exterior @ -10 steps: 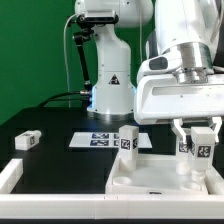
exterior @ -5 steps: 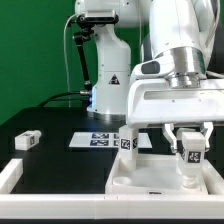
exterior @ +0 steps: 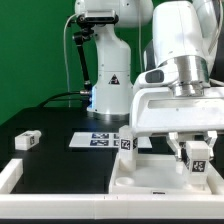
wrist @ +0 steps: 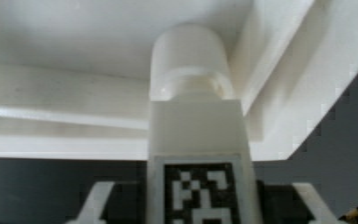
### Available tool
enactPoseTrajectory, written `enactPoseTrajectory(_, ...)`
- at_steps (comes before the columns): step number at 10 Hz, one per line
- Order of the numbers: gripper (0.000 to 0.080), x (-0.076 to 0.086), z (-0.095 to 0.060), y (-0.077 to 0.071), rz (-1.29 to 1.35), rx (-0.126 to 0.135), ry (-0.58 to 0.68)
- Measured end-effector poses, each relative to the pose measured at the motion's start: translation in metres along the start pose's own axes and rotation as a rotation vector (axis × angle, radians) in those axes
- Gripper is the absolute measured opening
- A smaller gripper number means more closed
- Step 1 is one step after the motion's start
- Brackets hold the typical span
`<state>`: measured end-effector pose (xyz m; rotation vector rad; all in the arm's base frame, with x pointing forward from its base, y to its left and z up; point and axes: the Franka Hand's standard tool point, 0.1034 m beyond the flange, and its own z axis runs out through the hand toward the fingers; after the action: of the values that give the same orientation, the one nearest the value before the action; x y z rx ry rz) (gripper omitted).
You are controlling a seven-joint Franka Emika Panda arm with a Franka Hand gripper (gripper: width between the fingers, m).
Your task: Assemble square table
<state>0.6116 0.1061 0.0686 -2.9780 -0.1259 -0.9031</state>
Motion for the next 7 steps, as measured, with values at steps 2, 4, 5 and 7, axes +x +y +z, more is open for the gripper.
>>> enactPoseTrajectory(2, 0.0303, 0.0, 0.0001, -0.0001, 0.0, 0.001, -0.002)
enactPoseTrajectory(4, 0.0562, 0.0, 0.0001, -0.0001, -0.001, 0.001, -0.002)
enactPoseTrajectory(5, 0.0562, 0.0, 0.0001, -0.0001, -0.001, 0.001, -0.002)
enactPoseTrajectory(7, 0.0642, 0.0, 0.0001, -0.0001, -0.001, 0.001, -0.002)
